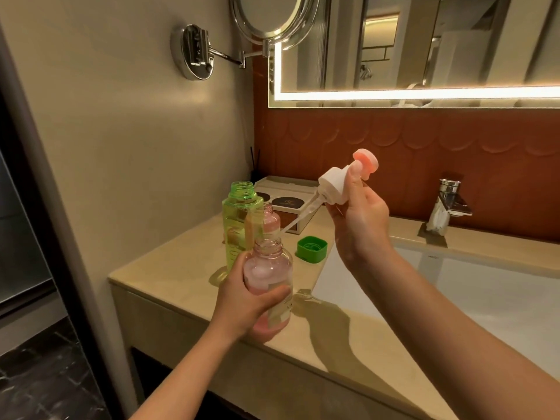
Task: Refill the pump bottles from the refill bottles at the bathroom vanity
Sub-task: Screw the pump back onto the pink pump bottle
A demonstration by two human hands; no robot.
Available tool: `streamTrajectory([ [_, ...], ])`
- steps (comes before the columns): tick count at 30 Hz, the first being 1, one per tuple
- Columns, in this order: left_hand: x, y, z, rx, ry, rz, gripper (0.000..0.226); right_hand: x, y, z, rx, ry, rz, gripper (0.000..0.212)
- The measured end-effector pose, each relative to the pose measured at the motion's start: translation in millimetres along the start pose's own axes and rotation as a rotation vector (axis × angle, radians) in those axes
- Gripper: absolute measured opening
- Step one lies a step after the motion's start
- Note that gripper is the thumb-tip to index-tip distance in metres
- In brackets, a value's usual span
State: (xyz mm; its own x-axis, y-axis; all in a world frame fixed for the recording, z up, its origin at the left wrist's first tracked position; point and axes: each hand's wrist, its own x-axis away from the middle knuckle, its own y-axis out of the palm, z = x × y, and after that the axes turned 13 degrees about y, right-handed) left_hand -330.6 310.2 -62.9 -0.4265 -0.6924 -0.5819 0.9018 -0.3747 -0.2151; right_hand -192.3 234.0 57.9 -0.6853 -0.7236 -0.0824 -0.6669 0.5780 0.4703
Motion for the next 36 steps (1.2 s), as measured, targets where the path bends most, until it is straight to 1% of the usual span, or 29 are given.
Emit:
streamTrajectory([
  [3, -3.6, 8.7, 1.8, 0.003, 0.01, -0.004, 0.058, -1.4, 2.6, -3.5, 0.054, -0.078, 0.002, 0.02],
  [6, -5.8, 15.6, 0.8, 0.01, 0.006, -0.024, 0.059, -4.9, 3.4, -8.5, 0.168, -0.155, 0.025, 0.032],
  [7, -7.0, 17.9, 0.7, 0.014, 0.008, -0.028, 0.059, -6.4, 2.4, -10.0, 0.204, -0.177, 0.014, 0.029],
  [10, -9.9, 24.1, 0.7, 0.023, 0.018, -0.028, 0.059, -6.3, -1.3, -9.5, 0.328, -0.218, -0.06, 0.006],
  [12, -12.7, 28.4, -1.2, 0.031, 0.028, -0.026, 0.059, -7.2, -5.1, -5.2, 0.416, -0.208, -0.113, 0.01],
  [13, -13.9, 30.3, -2.1, 0.032, 0.027, -0.029, 0.059, -7.3, -7.0, -2.3, 0.459, -0.188, -0.156, 0.013],
  [16, -16.2, 34.0, -6.4, 0.046, 0.026, -0.029, 0.061, -6.1, -10.7, 7.4, 0.595, -0.139, -0.324, 0.01],
  [18, -16.9, 35.8, -7.6, 0.064, 0.023, -0.023, 0.064, -5.9, -12.2, 11.3, 0.665, -0.146, -0.381, 0.015],
  [20, -17.0, 36.8, -7.1, 0.087, 0.025, -0.025, 0.067, -8.3, -12.8, 12.0, 0.688, -0.152, -0.4, 0.018],
  [26, -15.8, 38.6, -9.3, 0.125, 0.02, -0.024, 0.069, -13.0, -11.9, 7.8, 0.72, -0.148, -0.465, 0.013],
  [32, -15.2, 40.5, -7.1, 0.151, 0.009, -0.009, 0.063, -16.9, -13.1, 19.7, 0.796, -0.139, -0.549, 0.016],
  [36, -14.7, 39.2, -6.5, 0.154, 0.011, -0.025, 0.061, -18.0, -19.0, 21.3, 0.787, -0.108, -0.569, 0.019],
])
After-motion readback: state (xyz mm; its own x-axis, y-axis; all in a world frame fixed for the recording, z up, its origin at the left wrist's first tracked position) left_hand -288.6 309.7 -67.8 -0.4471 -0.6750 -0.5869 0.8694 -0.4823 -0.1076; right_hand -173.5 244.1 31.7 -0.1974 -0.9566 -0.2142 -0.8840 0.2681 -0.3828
